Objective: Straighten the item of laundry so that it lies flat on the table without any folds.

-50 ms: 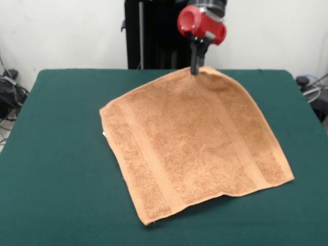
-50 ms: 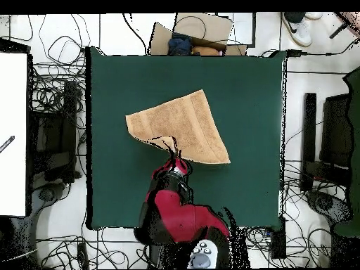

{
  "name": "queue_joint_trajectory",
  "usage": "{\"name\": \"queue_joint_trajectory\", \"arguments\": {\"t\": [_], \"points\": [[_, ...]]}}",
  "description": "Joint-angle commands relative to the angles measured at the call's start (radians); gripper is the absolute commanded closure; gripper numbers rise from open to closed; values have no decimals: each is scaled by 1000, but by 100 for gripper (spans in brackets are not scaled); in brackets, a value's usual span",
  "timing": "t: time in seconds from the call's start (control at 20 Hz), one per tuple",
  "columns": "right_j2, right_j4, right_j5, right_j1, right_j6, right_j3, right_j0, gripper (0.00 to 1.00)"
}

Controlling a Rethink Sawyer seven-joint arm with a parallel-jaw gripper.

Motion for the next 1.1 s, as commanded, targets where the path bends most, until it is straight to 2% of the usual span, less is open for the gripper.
{"name": "queue_joint_trajectory", "arguments": {"t": [0.05,0.3,0.45,0.55,0.7,0.8,1.1], "points": [[-39,70,99,-51,185,51,65,100],[-59,76,42,-13,188,53,81,100],[-57,65,-4,34,203,49,65,100],[-24,35,17,52,214,42,32,100],[-31,47,-86,141,228,35,26,100],[-43,56,-138,169,233,43,28,100],[-40,73,-175,187,249,65,32,100]]}}
